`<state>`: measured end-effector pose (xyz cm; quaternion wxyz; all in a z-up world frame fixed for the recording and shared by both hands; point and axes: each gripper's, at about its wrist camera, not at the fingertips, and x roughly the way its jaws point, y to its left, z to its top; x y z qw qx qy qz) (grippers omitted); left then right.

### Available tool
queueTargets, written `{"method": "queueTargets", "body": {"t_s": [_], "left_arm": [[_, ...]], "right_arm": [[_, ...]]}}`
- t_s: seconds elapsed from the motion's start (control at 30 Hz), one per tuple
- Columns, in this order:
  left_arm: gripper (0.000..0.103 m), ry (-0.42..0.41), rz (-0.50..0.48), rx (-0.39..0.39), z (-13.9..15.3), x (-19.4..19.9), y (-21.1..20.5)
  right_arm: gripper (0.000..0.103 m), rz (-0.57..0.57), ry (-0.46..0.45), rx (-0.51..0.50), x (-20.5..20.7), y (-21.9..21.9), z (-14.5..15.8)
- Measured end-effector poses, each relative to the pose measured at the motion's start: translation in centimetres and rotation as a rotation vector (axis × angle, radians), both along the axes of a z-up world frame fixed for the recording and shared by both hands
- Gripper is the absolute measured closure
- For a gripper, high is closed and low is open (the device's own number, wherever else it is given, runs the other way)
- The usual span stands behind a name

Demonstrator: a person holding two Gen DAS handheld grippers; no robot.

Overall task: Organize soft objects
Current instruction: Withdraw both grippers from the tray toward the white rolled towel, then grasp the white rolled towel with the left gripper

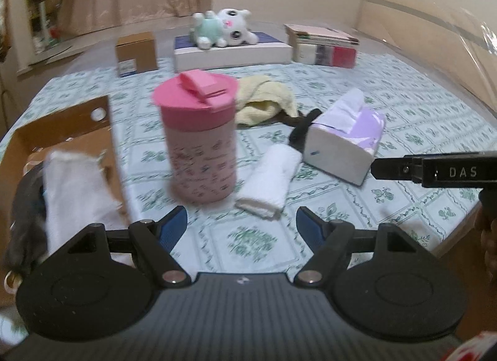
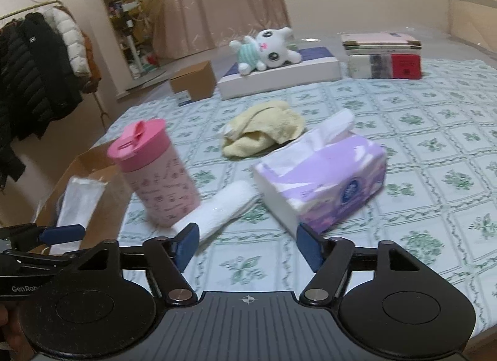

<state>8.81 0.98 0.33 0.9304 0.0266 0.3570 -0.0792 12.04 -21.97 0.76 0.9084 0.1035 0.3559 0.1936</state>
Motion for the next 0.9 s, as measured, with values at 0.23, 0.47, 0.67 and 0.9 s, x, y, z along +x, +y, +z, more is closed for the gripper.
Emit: {"method": "queueTargets", "body": {"t_s": [0.23,0.47,0.67,0.9], "left_arm": [[0.03,0.015,-0.09,0.052,-2.0,3.5,-2.6],[0.036,0.056,-0.139,0.102,-4.6,7.0,-4.2],[0.05,0.08,-0.122,0.143,-6.3,8.7,-4.6],[0.05,0.138,-0.092,0.061,-6.5,8.5,-4.7]], "right_arm": [[0.032,-0.035,0.016,-0.01,1.5,-1.7,-0.8],[0.031,-0.046,0.039,-0.019,2.7,-2.5,-2.0],[0.031,-0.048,0.059,-0.027,3.5,-2.8,-3.1],[0.031,-0.051,0.072,-0.025,4.1,-3.0,-3.9]]}}
